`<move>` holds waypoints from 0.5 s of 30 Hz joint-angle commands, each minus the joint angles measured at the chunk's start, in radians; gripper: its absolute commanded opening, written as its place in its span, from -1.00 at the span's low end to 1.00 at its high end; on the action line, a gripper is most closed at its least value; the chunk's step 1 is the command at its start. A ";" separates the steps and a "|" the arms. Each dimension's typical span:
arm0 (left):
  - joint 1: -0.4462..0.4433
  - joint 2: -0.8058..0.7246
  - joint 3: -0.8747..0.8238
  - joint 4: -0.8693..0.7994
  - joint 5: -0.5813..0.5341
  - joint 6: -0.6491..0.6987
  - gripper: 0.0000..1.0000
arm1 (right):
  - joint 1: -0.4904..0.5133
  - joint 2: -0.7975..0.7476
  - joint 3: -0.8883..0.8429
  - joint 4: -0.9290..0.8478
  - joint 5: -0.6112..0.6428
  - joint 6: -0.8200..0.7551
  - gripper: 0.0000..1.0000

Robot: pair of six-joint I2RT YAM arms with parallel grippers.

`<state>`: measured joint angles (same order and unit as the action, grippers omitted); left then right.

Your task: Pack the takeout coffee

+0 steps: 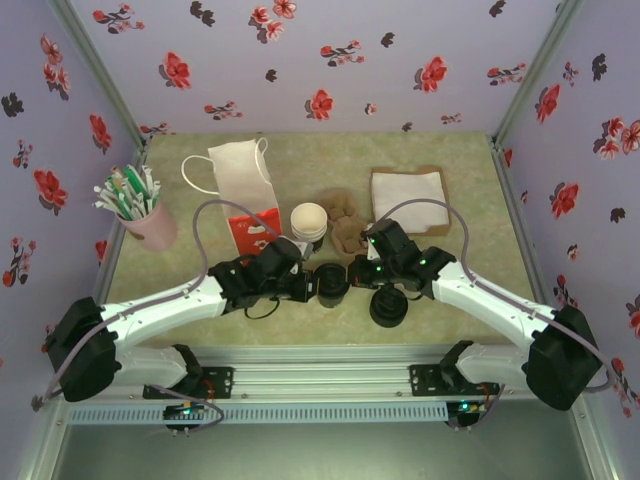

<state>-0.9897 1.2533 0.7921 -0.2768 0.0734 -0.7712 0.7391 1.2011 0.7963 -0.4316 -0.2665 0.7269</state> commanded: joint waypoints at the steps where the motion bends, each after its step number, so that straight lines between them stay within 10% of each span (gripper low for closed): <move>1: 0.001 0.017 -0.045 0.013 0.025 -0.026 -0.85 | 0.005 0.043 -0.019 -0.037 -0.001 0.007 -1.00; 15: -0.007 -0.105 0.030 -0.106 0.016 -0.030 -0.65 | 0.004 -0.051 0.070 -0.185 0.105 -0.035 -0.80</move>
<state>-0.9928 1.1667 0.7792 -0.3344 0.0875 -0.7994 0.7395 1.1950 0.8413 -0.5411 -0.2058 0.7074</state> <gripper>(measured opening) 0.172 0.091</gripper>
